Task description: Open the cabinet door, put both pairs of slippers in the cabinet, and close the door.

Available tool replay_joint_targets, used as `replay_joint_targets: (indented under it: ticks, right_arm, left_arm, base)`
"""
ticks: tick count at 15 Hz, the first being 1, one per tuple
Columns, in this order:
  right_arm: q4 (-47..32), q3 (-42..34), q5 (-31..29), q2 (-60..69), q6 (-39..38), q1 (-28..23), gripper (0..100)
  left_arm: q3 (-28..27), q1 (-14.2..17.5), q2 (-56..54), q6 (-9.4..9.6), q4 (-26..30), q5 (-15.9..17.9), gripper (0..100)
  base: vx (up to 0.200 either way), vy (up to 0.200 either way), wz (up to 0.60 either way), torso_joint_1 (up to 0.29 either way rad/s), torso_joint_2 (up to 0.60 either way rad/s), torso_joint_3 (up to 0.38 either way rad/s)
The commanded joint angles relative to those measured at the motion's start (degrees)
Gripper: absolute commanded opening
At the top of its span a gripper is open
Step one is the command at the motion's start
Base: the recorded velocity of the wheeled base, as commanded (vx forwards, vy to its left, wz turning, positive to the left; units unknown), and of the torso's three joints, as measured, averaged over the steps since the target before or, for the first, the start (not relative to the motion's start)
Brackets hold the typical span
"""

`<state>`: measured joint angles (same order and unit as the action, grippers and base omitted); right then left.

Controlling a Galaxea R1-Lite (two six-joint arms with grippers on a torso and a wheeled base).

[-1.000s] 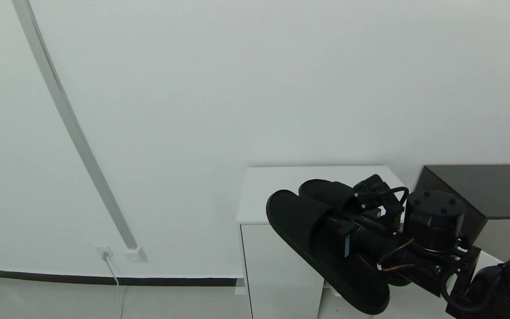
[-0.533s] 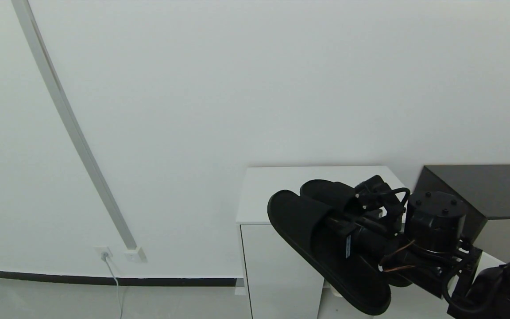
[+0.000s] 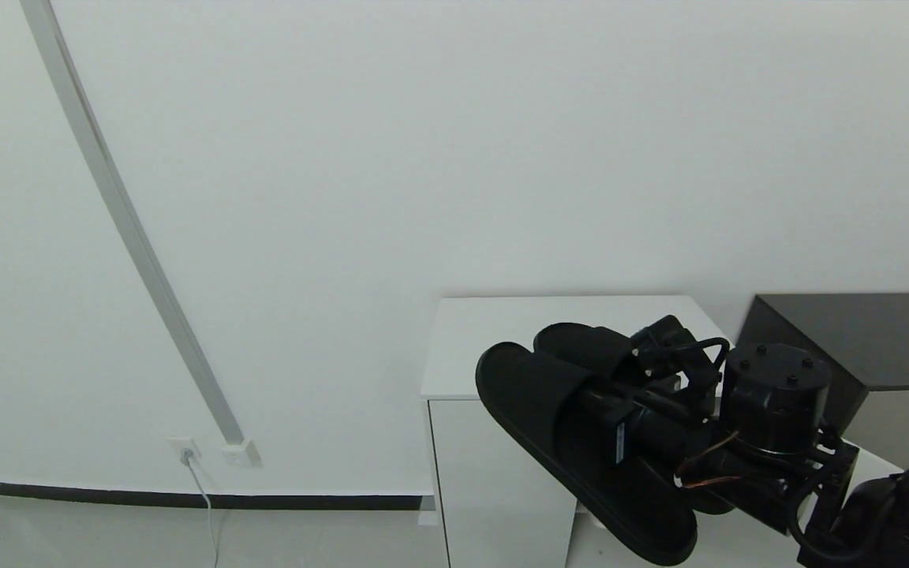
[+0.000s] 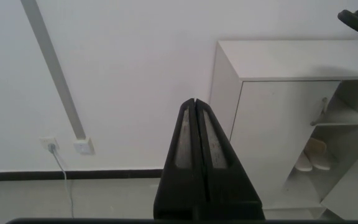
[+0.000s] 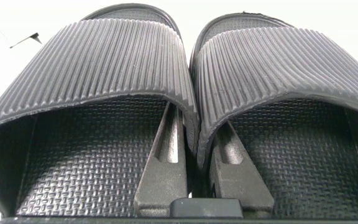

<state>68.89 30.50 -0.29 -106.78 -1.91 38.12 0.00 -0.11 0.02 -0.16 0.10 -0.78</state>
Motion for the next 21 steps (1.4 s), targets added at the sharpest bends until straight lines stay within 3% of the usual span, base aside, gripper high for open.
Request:
replay_joint_targets:
  ticks: [1,16,21]
  right_arm:
    - [0.02,0.00,-0.06,-0.19,0.07,0.02,0]
    - [-0.33,-0.79,-0.23,0.52,0.33,1.34,0]
    - [-0.51,-1.58,-0.23,0.34,0.42,2.05,0]
  left_arm:
    - [0.00,0.02,0.06,-0.02,-0.01,-0.01,0]
    - [0.00,0.02,-0.02,0.07,-0.01,-0.01,0]
    - [0.00,0.02,0.06,0.07,-0.01,0.08,0]
  base:
    - [0.000,-0.200,0.00,0.002,0.00,-0.002]
    - [0.000,-0.200,0.00,0.004,0.00,0.001]
    - [0.000,0.000,0.00,0.000,0.00,0.000]
